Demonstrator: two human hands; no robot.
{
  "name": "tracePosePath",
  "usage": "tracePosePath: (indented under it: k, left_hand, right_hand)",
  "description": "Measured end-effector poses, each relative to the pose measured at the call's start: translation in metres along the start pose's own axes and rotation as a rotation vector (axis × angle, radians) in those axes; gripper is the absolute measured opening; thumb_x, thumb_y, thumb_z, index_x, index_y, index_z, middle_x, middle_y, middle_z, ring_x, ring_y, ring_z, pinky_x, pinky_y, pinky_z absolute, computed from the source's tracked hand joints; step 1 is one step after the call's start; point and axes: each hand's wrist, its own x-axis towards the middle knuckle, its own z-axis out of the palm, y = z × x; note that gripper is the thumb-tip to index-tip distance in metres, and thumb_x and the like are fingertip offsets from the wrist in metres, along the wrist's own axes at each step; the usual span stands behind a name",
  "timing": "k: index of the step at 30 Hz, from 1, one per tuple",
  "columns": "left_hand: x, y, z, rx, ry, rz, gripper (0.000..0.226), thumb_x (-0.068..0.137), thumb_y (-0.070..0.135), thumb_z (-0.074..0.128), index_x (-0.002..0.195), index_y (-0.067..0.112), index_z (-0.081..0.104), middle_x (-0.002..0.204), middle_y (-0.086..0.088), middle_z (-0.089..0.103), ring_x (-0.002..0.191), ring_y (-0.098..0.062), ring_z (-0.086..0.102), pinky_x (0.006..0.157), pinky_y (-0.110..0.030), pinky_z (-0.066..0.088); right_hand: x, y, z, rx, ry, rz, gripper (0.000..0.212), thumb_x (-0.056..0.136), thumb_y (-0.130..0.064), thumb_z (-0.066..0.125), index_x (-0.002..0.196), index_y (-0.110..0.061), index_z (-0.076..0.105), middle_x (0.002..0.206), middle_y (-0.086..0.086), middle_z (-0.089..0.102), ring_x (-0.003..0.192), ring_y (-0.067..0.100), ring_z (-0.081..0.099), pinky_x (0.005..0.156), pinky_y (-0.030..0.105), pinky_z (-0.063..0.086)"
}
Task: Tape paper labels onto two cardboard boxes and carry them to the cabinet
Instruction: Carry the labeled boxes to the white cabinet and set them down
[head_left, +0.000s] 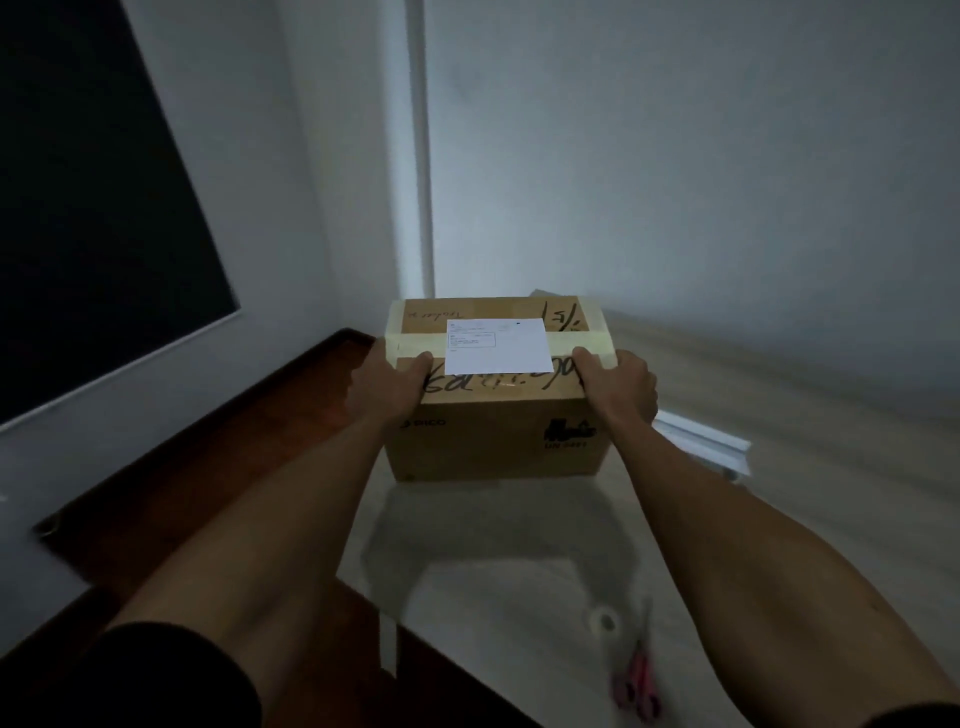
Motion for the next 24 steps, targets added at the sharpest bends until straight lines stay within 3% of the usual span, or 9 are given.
tracePosePath:
  k: [3,9,12,15,18,24]
  left_hand:
    - [0.004,-0.051,-0.067,0.022,0.08,-0.068,0.065,0.079,0.072,0.054,0.132,0.034,0.052,0.126,-0.001,0.066,0.107,-0.027,0.061,0.083,-0.039,0.049]
    - [-0.009,-0.156,-0.215,0.093,0.28,-0.21,0.073,0.08,0.074,0.056,0.139,0.032,0.05,0.129,-0.005,0.065,0.112,-0.032,0.062,0.085,-0.042,0.049]
    - [-0.027,-0.205,-0.283,0.086,0.387,-0.27,0.072,0.082,0.071,0.06,0.142,0.032,0.049,0.131,-0.005,0.065,0.114,-0.033,0.062,0.086,-0.04,0.048]
    - [-0.052,-0.254,-0.355,0.101,0.477,-0.329,0.073,0.082,0.072,0.06,0.141,0.03,0.05,0.129,-0.007,0.065,0.113,-0.032,0.062,0.087,-0.04,0.051]
    - [-0.084,-0.298,-0.421,0.127,0.557,-0.366,0.069,0.082,0.073,0.058,0.135,0.028,0.053,0.123,-0.004,0.067,0.108,-0.03,0.064,0.085,-0.041,0.055]
    - [-0.16,-0.36,-0.535,0.222,0.766,-0.549,0.08,0.08,0.077,0.057,0.142,0.028,0.048,0.135,-0.009,0.061,0.12,-0.036,0.057,0.085,-0.04,0.043]
  right_hand:
    - [-0.037,-0.042,0.055,0.02,-0.102,-0.064,0.057,0.078,-0.072,0.06,0.101,-0.02,0.07,0.094,-0.002,0.07,0.082,0.024,0.063,0.062,0.028,0.04]
    - [-0.141,-0.132,0.165,0.004,-0.327,-0.2,0.065,0.081,-0.074,0.054,0.114,-0.02,0.067,0.105,0.003,0.07,0.093,0.027,0.065,0.076,0.036,0.052]
    - [-0.197,-0.175,0.213,0.014,-0.433,-0.299,0.062,0.082,-0.074,0.051,0.112,-0.022,0.069,0.097,-0.001,0.069,0.088,0.023,0.066,0.085,0.042,0.057]
    - [-0.256,-0.214,0.262,0.085,-0.597,-0.367,0.066,0.083,-0.072,0.053,0.119,-0.02,0.069,0.105,-0.001,0.074,0.088,0.02,0.069,0.075,0.039,0.06]
    - [-0.321,-0.251,0.303,0.109,-0.674,-0.43,0.07,0.08,-0.075,0.055,0.119,-0.018,0.069,0.107,0.0,0.073,0.083,0.018,0.064,0.06,0.026,0.048]
    - [-0.462,-0.312,0.356,0.204,-0.861,-0.54,0.069,0.079,-0.076,0.055,0.117,-0.02,0.066,0.107,0.001,0.07,0.088,0.02,0.064,0.071,0.036,0.055]
